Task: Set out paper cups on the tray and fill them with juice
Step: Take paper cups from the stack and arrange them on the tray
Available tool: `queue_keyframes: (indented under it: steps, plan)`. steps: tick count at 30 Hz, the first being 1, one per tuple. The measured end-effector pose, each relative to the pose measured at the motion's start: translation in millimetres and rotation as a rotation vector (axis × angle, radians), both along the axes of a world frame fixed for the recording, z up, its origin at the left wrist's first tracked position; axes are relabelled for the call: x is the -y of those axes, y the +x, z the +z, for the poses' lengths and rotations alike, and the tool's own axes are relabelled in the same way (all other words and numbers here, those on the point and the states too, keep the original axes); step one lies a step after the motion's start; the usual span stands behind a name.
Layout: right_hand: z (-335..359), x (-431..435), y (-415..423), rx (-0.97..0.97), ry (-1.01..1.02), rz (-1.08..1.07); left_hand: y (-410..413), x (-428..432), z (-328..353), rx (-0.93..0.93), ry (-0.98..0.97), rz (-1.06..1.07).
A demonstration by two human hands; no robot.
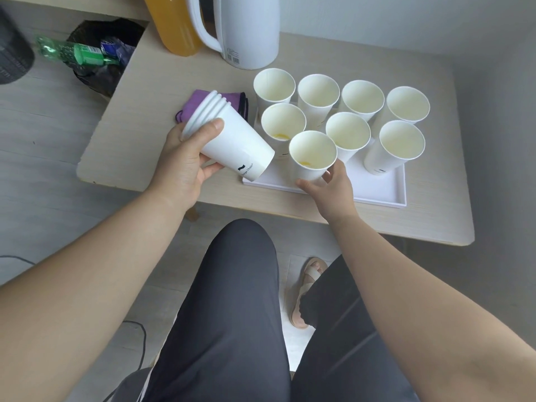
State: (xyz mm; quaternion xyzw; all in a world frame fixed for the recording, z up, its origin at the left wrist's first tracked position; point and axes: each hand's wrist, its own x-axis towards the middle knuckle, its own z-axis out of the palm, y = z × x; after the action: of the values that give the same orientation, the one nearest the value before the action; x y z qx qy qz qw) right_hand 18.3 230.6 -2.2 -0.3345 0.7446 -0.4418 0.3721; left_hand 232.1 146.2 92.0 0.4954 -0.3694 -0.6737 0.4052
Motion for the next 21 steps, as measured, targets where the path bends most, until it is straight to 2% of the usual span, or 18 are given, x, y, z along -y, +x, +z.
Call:
queue_keyframes:
  steps: [8, 14, 18, 20, 21]
  plan:
    - [-0.2, 1.5, -0.9, -0.136, 0.089, 0.038, -7.2, -2.1, -2.6, 0.016, 0.006, -0.020]
    - [13.1, -11.8, -4.4, -0.093, 0.095, 0.098, -15.6, -8.1, 1.2, 0.014, 0.010, -0.037]
    - [38.0, -36.8, -10.6, -0.173, -0.087, -0.072, -28.3, -12.0, 10.8, -0.041, -0.010, -0.072]
    - [62.2, -39.4, -11.1, -0.120, -0.214, -0.149, -40.0, -15.2, 16.9, -0.063, -0.029, -0.104]
    - [72.9, -37.8, -11.7, -0.083, -0.237, -0.114, -46.9, -17.2, 18.9, -0.064, -0.038, -0.125]
